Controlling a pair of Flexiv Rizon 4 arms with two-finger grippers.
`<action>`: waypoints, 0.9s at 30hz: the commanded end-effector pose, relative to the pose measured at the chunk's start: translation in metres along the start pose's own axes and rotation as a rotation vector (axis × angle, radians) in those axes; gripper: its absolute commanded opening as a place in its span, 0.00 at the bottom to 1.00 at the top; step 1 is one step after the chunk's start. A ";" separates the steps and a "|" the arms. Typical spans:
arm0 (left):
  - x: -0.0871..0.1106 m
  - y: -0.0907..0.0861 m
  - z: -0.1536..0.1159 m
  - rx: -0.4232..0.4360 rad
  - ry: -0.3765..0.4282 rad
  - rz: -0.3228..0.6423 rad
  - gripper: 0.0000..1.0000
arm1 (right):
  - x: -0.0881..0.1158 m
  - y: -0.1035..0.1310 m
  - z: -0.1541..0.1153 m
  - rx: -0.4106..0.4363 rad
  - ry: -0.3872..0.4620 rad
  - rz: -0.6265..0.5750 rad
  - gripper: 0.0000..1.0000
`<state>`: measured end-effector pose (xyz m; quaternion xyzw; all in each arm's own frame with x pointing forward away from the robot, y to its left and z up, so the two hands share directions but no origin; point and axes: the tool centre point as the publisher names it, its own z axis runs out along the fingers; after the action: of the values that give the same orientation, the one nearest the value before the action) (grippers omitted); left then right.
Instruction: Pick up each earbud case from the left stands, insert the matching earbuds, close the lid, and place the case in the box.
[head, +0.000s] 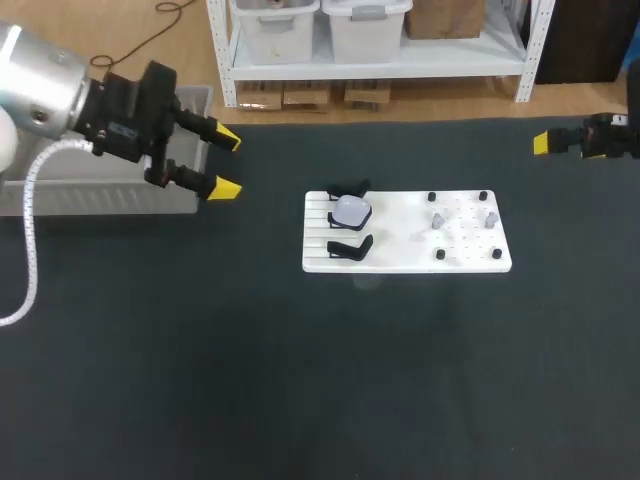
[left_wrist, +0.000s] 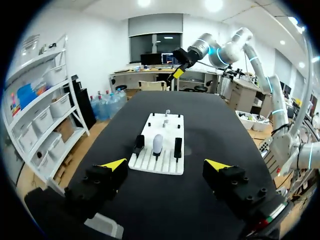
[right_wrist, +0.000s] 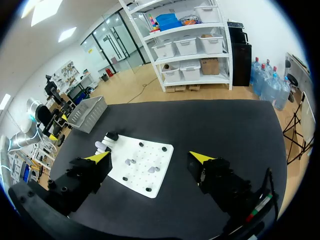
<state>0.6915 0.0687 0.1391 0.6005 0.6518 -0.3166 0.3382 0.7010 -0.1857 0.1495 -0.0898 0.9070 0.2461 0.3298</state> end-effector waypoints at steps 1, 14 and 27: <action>0.001 0.006 0.017 0.044 -0.006 0.016 1.00 | 0.000 0.000 0.000 0.001 0.000 0.000 1.00; 0.022 0.014 0.062 0.057 0.030 0.055 1.00 | 0.000 0.000 0.000 0.001 0.000 0.000 1.00; 0.032 0.018 0.108 0.138 0.033 0.035 1.00 | 0.000 0.000 0.000 0.001 0.000 0.000 1.00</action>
<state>0.7027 0.0072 0.0611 0.6363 0.6288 -0.3329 0.2979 0.7010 -0.1858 0.1495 -0.0898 0.9070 0.2461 0.3298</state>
